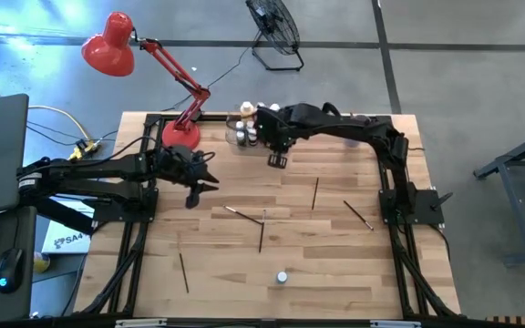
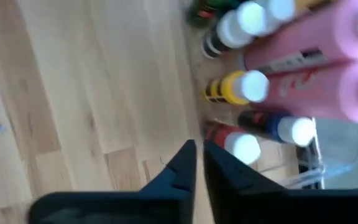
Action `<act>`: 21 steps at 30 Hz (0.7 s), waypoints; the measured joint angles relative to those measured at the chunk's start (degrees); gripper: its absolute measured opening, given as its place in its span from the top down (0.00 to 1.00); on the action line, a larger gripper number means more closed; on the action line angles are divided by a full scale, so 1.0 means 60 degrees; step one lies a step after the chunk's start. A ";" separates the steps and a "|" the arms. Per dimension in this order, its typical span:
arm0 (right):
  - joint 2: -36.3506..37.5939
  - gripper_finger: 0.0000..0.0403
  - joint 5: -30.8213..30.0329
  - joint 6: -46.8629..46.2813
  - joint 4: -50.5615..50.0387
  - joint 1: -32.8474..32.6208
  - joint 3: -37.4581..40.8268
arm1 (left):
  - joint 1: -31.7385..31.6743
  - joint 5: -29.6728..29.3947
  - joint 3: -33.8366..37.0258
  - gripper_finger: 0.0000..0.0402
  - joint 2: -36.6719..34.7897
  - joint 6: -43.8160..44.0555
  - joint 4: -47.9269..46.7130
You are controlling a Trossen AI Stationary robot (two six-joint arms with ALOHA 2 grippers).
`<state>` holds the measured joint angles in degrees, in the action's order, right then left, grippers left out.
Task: Pick & Place Paint Supplies
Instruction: Put the small yellow paint bottle into the transparent bin
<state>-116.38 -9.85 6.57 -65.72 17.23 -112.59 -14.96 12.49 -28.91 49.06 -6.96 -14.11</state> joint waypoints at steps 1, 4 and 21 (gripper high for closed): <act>0.0000 0.97 -0.0024 0.0221 0.0023 -0.0089 0.0006 | 0.0000 -0.0043 0.0000 0.75 0.0001 0.0000 0.0147; 0.0000 0.99 0.0352 0.1035 0.0062 -0.0254 0.0017 | -0.0003 -0.0239 0.0000 0.75 0.0000 -0.0004 0.0444; -0.0007 0.99 0.2107 0.1508 0.1658 0.0758 0.0024 | -0.0004 -0.0515 -0.0001 0.75 0.0000 0.0204 0.0310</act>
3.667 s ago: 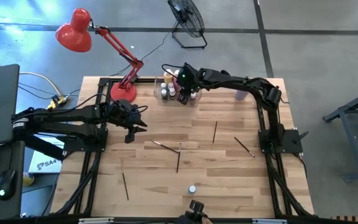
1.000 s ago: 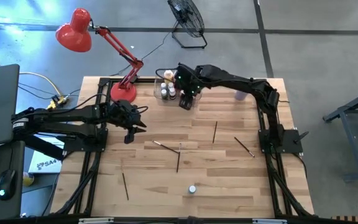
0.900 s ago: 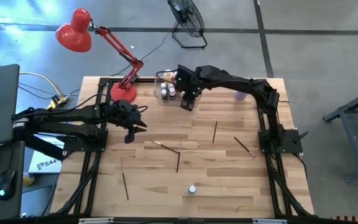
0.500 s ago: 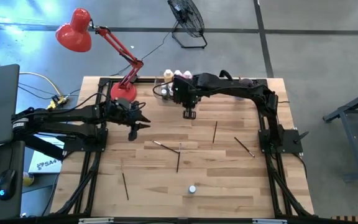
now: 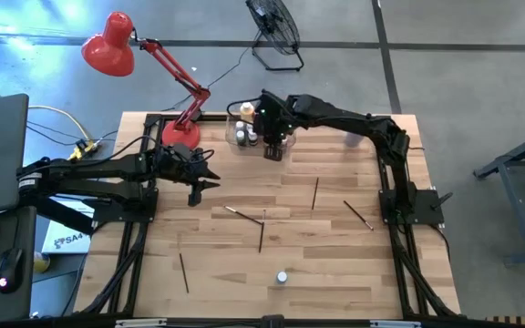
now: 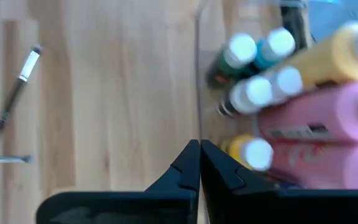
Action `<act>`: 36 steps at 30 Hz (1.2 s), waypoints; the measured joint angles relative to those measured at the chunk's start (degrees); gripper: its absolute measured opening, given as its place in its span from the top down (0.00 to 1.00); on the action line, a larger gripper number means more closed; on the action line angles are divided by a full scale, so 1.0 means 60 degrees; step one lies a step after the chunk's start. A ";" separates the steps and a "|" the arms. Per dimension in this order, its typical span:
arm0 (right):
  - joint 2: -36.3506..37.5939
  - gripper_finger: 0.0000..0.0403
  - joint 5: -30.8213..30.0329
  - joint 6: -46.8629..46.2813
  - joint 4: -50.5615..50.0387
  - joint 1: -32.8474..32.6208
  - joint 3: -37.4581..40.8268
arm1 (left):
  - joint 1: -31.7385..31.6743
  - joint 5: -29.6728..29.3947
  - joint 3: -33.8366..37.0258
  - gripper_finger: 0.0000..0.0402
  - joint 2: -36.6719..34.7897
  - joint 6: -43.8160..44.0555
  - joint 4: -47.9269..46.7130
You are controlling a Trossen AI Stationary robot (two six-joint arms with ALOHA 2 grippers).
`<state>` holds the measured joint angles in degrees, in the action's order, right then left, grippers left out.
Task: Pick & Place Paint Supplies
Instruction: Put the small yellow paint bottle into the transparent bin
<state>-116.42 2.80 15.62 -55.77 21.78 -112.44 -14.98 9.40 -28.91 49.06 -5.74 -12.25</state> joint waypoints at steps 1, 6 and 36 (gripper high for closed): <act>0.0000 0.99 0.0145 -0.0022 0.0104 0.0007 0.0000 | 0.0000 -0.0016 0.0000 0.75 0.0000 0.0000 0.0000; -0.0061 0.99 -0.0374 -0.0057 0.1102 0.0011 0.0354 | 0.0000 -0.0028 0.0000 0.75 0.0000 -0.0057 -0.0021; -0.0066 0.99 -0.1309 -0.0743 0.2968 -0.0323 0.1770 | 0.0000 -0.0928 0.0000 0.75 0.0000 0.0251 0.0029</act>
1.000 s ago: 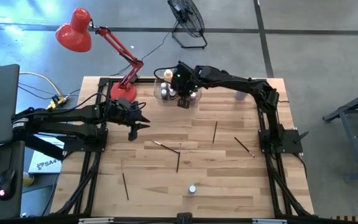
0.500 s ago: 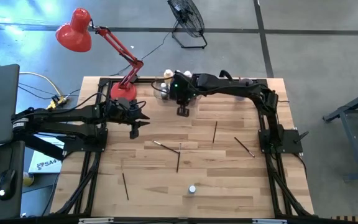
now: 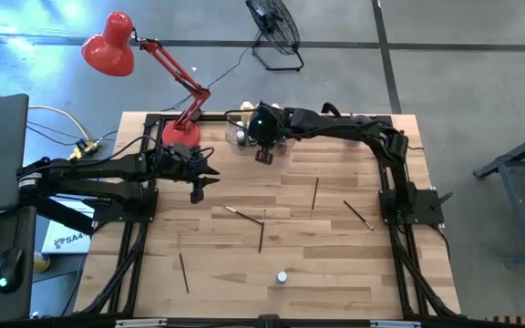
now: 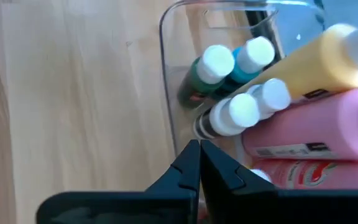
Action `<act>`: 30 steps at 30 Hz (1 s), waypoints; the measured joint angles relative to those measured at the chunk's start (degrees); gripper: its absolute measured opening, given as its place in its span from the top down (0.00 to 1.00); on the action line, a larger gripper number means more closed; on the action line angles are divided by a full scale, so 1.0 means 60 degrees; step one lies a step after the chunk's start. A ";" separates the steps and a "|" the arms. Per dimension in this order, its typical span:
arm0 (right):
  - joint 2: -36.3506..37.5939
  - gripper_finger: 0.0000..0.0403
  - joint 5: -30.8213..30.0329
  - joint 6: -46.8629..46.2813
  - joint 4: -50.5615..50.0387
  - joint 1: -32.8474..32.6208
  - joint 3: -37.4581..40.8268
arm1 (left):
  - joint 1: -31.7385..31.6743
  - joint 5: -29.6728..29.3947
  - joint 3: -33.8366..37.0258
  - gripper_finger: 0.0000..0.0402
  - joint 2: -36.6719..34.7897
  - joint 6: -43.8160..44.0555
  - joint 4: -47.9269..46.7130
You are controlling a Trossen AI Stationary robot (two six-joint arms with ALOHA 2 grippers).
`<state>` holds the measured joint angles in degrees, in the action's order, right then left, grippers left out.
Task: Pick & Place Paint Supplies
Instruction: Put the small yellow paint bottle into the transparent bin
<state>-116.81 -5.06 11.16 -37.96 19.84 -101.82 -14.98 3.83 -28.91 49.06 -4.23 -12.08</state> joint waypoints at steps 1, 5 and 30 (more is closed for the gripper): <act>-0.0038 0.99 -0.0059 -0.0166 -0.0010 -0.0044 0.0000 | 0.0000 -0.0003 -0.0003 0.75 0.0000 0.0000 0.0000; -0.0124 0.99 -0.0317 -0.1027 -0.0095 -0.0253 0.0049 | 0.0000 -0.0029 0.0000 0.75 0.0000 0.0000 0.0006; -0.0918 0.99 -0.2623 -0.4178 0.0526 -0.0602 0.0259 | 0.0000 -0.0249 -0.0003 0.75 -0.0004 -0.0069 -0.0093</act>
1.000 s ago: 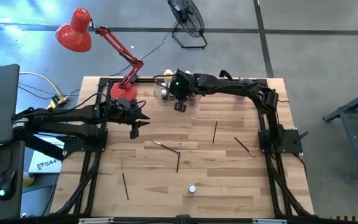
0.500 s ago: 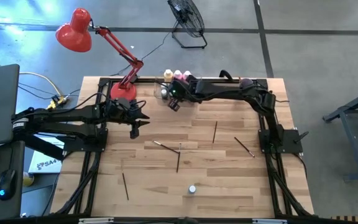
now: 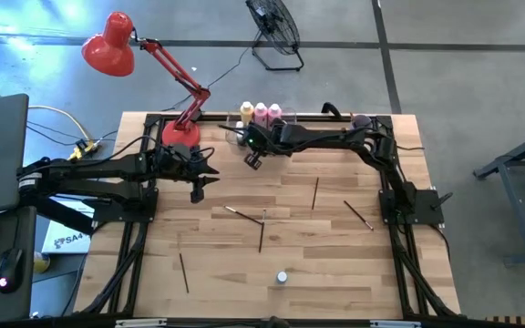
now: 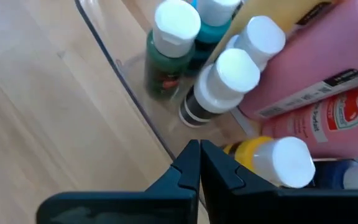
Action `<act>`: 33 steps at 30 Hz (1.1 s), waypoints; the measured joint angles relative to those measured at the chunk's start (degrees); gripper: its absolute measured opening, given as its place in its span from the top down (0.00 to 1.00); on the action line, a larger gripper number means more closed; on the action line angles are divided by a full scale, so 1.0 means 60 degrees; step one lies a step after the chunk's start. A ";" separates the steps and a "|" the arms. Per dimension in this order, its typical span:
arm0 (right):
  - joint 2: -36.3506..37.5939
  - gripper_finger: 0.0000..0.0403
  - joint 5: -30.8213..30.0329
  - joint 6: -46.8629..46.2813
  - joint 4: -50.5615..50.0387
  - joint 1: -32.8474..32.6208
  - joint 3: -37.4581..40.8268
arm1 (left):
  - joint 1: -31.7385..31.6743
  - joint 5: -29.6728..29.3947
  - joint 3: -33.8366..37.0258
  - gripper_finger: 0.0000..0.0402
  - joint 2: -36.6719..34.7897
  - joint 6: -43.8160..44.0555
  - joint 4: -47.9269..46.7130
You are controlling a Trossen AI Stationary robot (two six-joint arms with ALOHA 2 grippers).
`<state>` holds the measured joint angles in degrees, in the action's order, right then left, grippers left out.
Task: Pick & Place Paint Supplies
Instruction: Put the small yellow paint bottle into the transparent bin
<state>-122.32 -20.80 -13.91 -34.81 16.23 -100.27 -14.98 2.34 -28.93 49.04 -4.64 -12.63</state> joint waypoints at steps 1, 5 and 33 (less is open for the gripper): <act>0.0000 0.99 0.0007 -0.0003 -0.0003 0.0000 0.0000 | 0.0000 -0.0029 0.0000 0.75 0.0000 0.0000 0.0000; 0.0004 0.99 -0.0023 -0.0124 -0.0345 0.0059 0.0000 | 0.0000 -0.0067 0.0000 0.75 0.0000 0.0000 0.0006; 0.0004 0.99 -0.1346 -0.0482 -0.1228 0.0251 0.0000 | 0.0000 -0.0078 0.0000 0.75 0.0000 0.0080 0.0006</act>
<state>-122.30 -28.87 -16.81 -42.17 17.74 -100.27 -14.98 1.87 -28.93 49.04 -4.16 -12.60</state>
